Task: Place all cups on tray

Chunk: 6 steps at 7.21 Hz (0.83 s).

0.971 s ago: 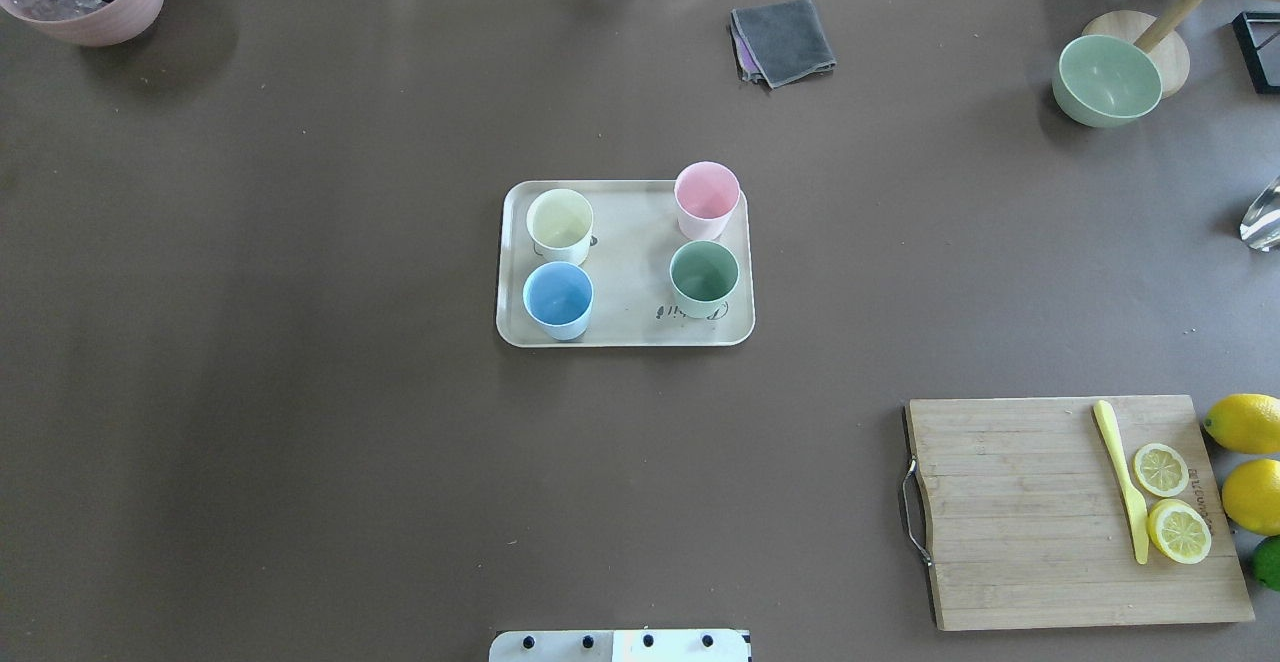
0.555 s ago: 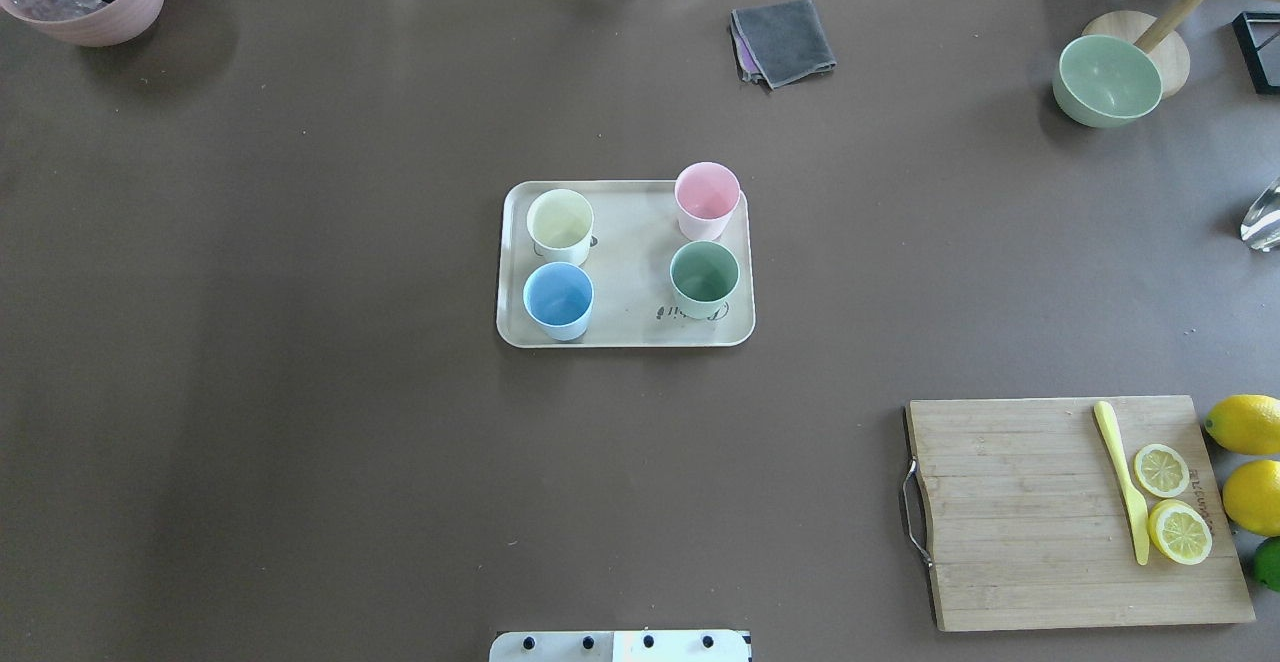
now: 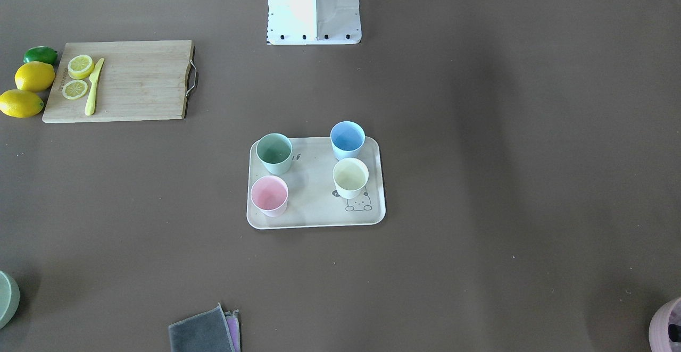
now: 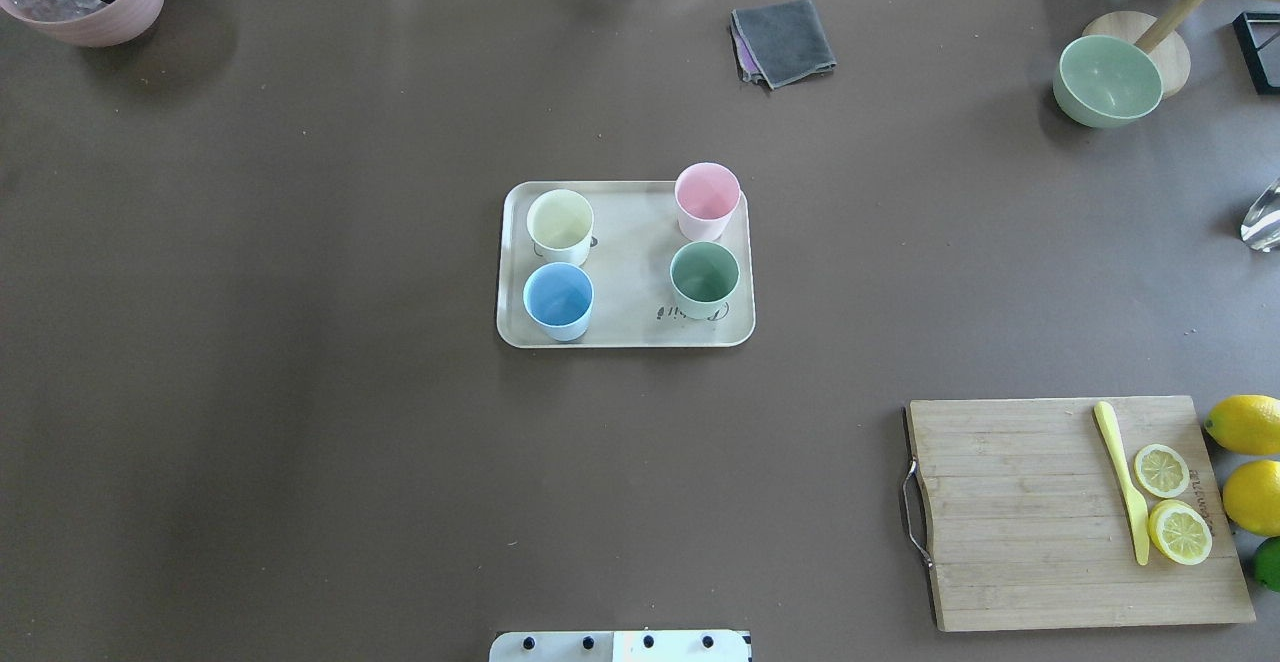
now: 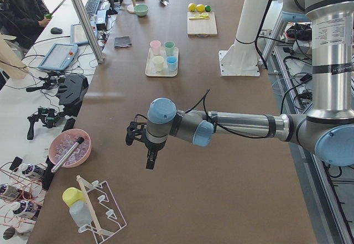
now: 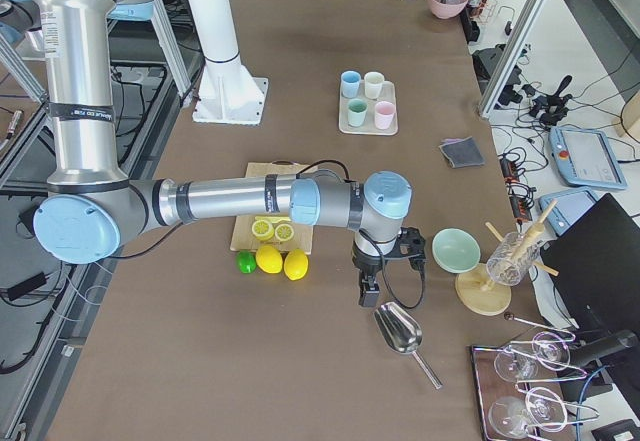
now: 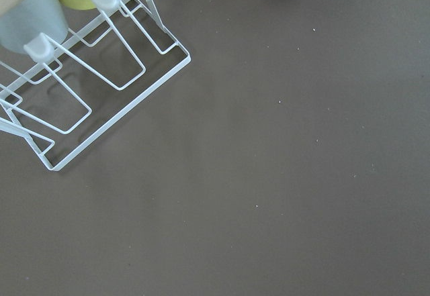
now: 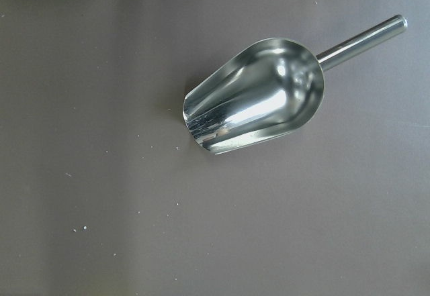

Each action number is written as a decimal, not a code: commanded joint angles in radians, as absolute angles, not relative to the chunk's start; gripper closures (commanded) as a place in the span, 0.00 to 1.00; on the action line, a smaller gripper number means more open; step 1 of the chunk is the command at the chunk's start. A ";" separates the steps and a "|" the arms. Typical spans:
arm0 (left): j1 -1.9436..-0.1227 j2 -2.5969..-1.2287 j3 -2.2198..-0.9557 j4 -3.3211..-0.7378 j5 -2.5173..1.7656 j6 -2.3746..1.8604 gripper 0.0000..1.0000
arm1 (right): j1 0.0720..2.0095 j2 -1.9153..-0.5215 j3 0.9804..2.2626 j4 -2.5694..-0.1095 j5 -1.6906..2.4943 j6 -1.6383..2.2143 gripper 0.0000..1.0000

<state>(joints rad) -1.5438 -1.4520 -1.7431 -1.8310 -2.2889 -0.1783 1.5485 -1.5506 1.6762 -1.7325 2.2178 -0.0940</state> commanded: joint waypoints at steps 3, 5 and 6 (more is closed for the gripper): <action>-1.548 -1.440 -1.758 -1.793 -2.283 -0.176 0.02 | 1.554 -1.545 1.681 -1.732 2.212 -0.094 0.00; -1.548 -1.442 -1.753 -1.795 -2.283 -0.176 0.02 | 1.554 -1.539 1.681 -1.732 2.210 -0.094 0.00; -1.548 -1.442 -1.755 -1.795 -2.283 -0.175 0.02 | 1.554 -1.540 1.690 -1.733 2.210 -0.094 0.00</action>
<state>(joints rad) -1.5477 -1.4417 -1.7556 -1.7943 -2.2826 -0.1760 1.5539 -1.5400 1.6835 -1.7322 2.2108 -0.0936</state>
